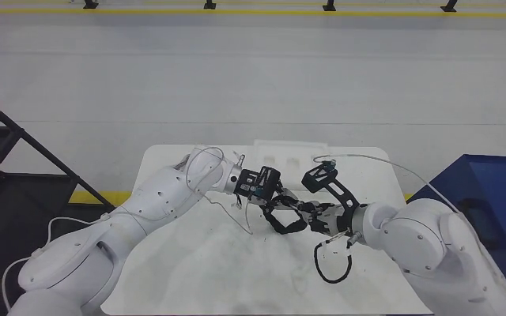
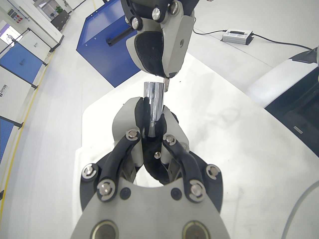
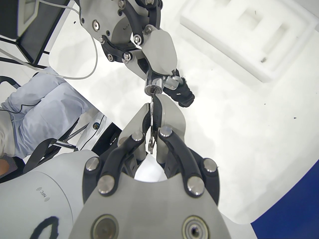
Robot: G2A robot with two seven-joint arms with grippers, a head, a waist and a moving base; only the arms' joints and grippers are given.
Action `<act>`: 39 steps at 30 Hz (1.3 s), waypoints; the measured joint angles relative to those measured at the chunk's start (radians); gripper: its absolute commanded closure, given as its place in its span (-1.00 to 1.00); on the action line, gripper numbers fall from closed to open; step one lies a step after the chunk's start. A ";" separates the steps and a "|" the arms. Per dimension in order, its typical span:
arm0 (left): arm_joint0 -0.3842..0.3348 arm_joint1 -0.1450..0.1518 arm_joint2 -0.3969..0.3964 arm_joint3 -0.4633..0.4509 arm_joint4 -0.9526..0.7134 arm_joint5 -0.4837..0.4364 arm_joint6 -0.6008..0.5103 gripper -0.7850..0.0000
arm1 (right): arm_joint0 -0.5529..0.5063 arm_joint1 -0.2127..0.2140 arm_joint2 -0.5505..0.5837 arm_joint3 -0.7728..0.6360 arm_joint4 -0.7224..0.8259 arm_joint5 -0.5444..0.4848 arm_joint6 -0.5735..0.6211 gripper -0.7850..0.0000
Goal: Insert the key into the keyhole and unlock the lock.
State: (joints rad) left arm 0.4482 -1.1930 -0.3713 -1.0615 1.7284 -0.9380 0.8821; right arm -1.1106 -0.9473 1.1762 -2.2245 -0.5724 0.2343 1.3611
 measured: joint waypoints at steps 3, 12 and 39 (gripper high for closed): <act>0.002 -0.001 0.002 0.000 -0.001 -0.001 -0.001 1.00 | -0.003 0.000 0.004 -0.002 0.002 0.004 -0.009 1.00; 0.004 0.001 0.009 -0.001 -0.002 -0.002 -0.002 1.00 | -0.006 0.002 0.012 -0.003 0.009 0.008 -0.028 1.00; 0.017 -0.006 0.075 0.063 -0.158 0.079 0.079 1.00 | -0.066 0.003 0.120 -0.038 0.143 0.190 -0.128 1.00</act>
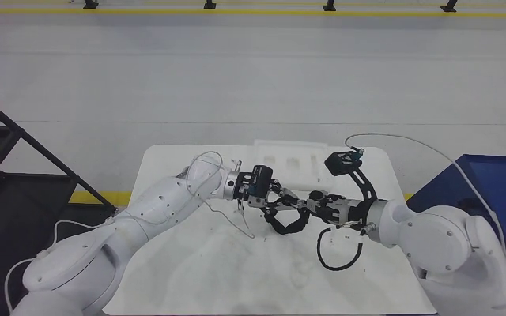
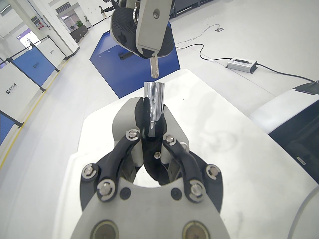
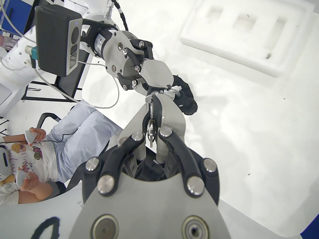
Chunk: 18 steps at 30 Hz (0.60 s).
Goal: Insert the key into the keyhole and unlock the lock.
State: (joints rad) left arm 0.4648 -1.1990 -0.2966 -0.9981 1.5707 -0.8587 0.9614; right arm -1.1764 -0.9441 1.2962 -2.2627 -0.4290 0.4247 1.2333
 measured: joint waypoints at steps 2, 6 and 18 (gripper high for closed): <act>-0.004 -0.002 0.007 0.004 -0.009 0.001 0.001 1.00 | -0.002 0.001 0.005 0.001 0.008 0.002 -0.004 1.00; -0.012 -0.004 0.020 0.010 -0.018 0.005 0.005 1.00 | -0.002 0.002 0.010 0.002 0.021 0.001 -0.006 1.00; -0.033 -0.006 0.054 0.012 -0.039 0.010 0.010 1.00 | 0.003 0.004 0.000 0.007 0.027 0.000 -0.025 1.00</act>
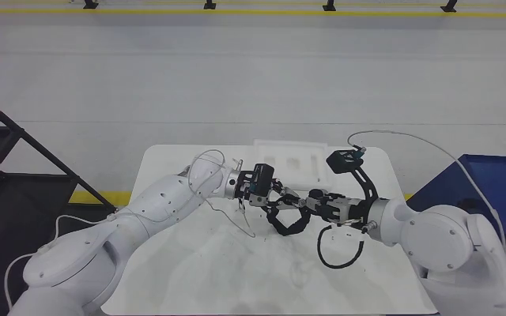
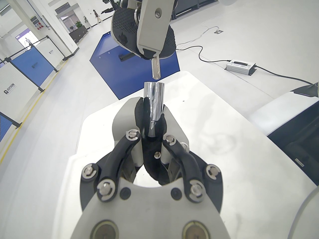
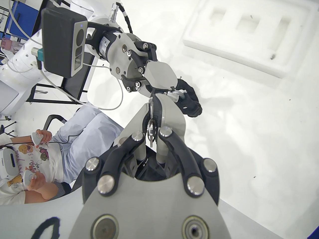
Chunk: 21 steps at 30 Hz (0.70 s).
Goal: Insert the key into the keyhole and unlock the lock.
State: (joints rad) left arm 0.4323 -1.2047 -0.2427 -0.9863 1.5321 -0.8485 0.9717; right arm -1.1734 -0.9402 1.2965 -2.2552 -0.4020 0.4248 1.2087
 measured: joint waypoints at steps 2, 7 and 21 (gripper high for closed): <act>-0.002 0.000 0.005 0.000 -0.003 0.002 0.002 1.00 | 0.002 0.000 -0.003 0.001 -0.003 0.003 -0.002 1.00; -0.008 0.000 0.017 0.000 -0.011 0.004 0.004 1.00 | 0.006 0.001 -0.011 0.001 -0.007 0.008 -0.005 1.00; -0.018 0.001 0.043 0.003 -0.042 0.010 0.010 1.00 | 0.002 0.005 -0.022 -0.007 -0.034 0.016 -0.017 1.00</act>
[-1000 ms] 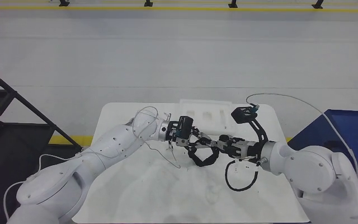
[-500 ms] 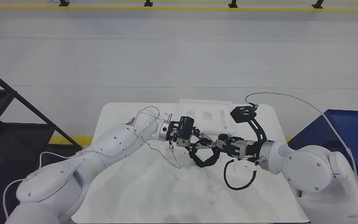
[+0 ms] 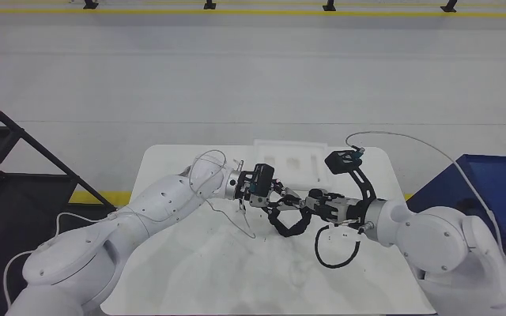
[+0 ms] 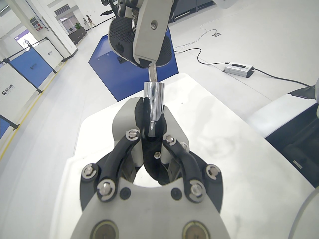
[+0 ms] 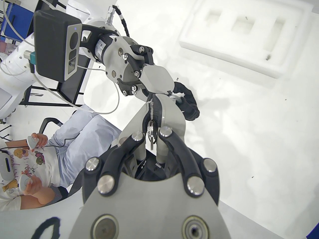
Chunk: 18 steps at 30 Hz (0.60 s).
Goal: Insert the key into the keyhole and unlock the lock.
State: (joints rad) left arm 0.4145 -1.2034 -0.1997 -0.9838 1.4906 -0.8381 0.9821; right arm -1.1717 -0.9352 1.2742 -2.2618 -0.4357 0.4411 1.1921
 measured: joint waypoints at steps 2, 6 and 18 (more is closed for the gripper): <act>-0.001 0.000 0.003 0.000 -0.005 0.001 0.001 1.00 | 0.000 0.001 -0.003 0.000 -0.006 0.001 0.000 1.00; -0.004 0.001 0.009 0.001 -0.013 0.003 0.003 1.00 | 0.003 0.001 -0.007 0.000 -0.013 0.004 -0.002 1.00; -0.009 0.005 0.023 -0.003 -0.061 -0.007 -0.007 1.00 | 0.019 0.001 -0.046 -0.017 -0.081 -0.013 -0.016 1.00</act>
State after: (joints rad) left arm 0.4057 -1.1985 -0.1765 -0.9867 1.4295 -0.8454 0.9748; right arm -1.1524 -0.9338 1.2278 -2.2791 -0.5172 0.4284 1.1762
